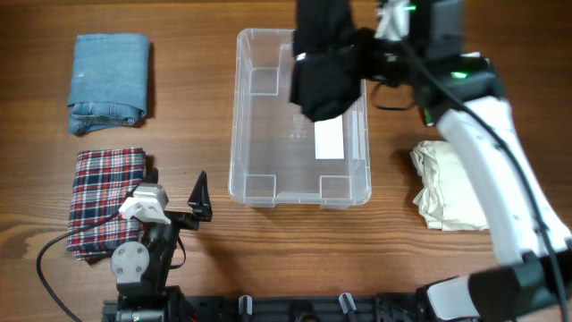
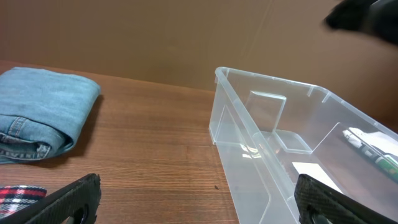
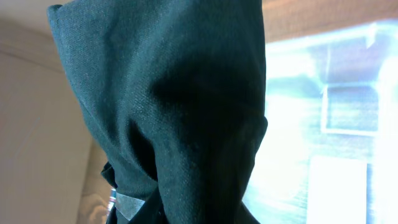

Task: Pack container
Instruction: 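Lift the black garment and carry it left into the container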

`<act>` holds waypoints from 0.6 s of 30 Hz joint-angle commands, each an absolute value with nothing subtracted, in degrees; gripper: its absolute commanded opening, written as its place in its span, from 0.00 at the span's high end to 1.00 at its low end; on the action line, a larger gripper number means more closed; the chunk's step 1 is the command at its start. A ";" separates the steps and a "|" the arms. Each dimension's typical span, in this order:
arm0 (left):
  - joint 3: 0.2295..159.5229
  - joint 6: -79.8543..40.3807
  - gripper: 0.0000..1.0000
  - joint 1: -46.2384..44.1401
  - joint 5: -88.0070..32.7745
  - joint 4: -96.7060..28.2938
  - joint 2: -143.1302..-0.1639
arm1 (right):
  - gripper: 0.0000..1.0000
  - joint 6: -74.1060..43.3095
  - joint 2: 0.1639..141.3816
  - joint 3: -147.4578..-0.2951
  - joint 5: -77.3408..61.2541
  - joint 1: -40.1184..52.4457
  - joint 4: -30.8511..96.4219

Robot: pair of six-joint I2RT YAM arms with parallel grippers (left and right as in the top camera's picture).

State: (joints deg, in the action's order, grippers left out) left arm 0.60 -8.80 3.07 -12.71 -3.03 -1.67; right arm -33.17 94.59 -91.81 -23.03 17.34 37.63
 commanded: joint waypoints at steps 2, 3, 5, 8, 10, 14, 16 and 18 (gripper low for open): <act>0.34 -7.70 0.00 3.44 -12.14 -3.27 -1.58 | 0.92 -37.65 101.73 -92.29 -18.72 21.28 34.24; 0.34 -7.70 0.00 3.44 -12.14 -3.27 -1.58 | 0.92 -38.30 103.04 -92.29 -18.41 21.80 33.82; 0.34 -7.70 0.00 3.44 -12.14 -3.27 -1.58 | 0.92 -39.68 105.10 -92.29 -17.08 22.52 33.43; 0.34 -7.68 0.00 3.44 -12.14 -3.27 -1.58 | 0.91 -40.58 108.22 -92.29 -14.79 23.29 32.36; 0.34 -7.70 0.00 3.44 -12.14 -3.27 -1.58 | 0.91 -40.62 110.06 -92.29 -14.26 23.57 31.05; 0.34 -7.70 0.00 3.44 -12.14 -3.27 -1.58 | 0.92 -40.69 113.30 -92.29 -13.89 23.94 29.04; 0.34 -7.70 0.00 3.44 -12.14 -3.27 -1.58 | 0.91 -40.71 114.59 -92.29 -13.93 24.03 28.10; 0.34 -7.70 0.00 3.44 -12.14 -3.27 -1.58 | 0.91 -40.71 115.72 -92.29 -13.89 24.05 27.40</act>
